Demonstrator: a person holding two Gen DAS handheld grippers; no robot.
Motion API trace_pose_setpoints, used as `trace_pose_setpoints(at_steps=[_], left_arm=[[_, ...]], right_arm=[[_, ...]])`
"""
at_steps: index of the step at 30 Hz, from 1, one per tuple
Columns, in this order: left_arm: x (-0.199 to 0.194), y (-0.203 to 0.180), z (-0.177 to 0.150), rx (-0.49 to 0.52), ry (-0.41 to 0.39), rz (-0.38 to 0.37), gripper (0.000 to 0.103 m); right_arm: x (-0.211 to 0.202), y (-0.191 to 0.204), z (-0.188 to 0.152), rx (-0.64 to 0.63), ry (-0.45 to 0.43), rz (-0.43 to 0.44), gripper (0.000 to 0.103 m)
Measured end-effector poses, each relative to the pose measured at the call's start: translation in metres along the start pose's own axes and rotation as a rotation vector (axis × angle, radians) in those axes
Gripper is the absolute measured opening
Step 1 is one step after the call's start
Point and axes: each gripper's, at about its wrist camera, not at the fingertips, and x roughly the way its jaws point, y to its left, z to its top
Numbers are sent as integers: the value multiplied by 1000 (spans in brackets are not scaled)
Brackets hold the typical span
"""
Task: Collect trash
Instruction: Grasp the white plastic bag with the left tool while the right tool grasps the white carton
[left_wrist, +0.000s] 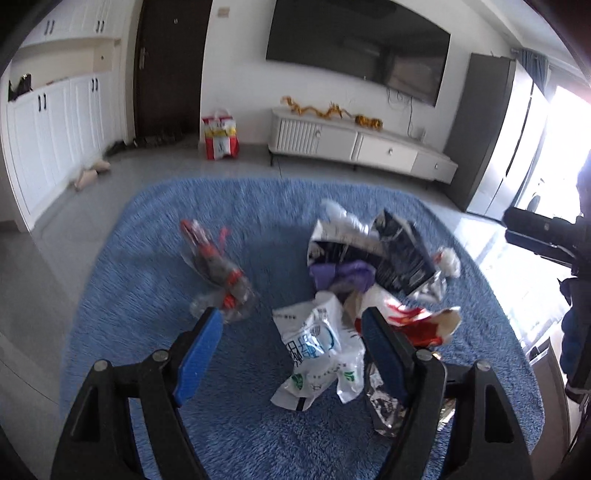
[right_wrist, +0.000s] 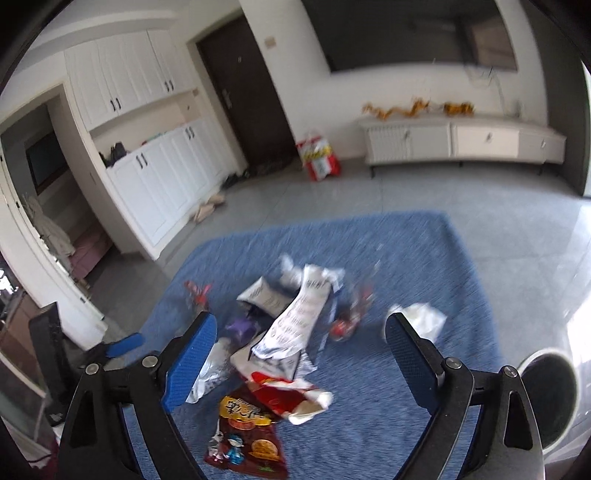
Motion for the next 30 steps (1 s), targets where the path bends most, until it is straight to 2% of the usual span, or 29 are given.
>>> trace_pose_setpoints(at_steps=[7, 14, 16, 17, 18, 22, 24, 27, 30], left_arm=[[37, 0, -8, -23, 76, -20, 76], [48, 1, -9, -29, 93, -30, 76], [49, 0, -9, -32, 98, -38, 69], [49, -1, -9, -33, 99, -45, 66], [49, -2, -8, -33, 99, -50, 58], [44, -8, -9, -21, 91, -59, 31], [41, -11, -9, -16, 88, -51, 28], [35, -12, -11, -21, 79, -40, 19], [23, -9, -10, -37, 55, -35, 16]], right_arm=[[63, -1, -19, 91, 152, 24, 91], [91, -8, -20, 177, 196, 32, 91], [95, -9, -20, 187, 203, 30, 88], [97, -11, -22, 203, 207, 37, 79], [97, -13, -22, 212, 209, 42, 66], [90, -18, -30, 232, 200, 71, 63], [82, -19, -31, 232, 188, 85, 63], [66, -19, -34, 219, 163, 112, 63], [50, -16, -33, 204, 141, 151, 63]])
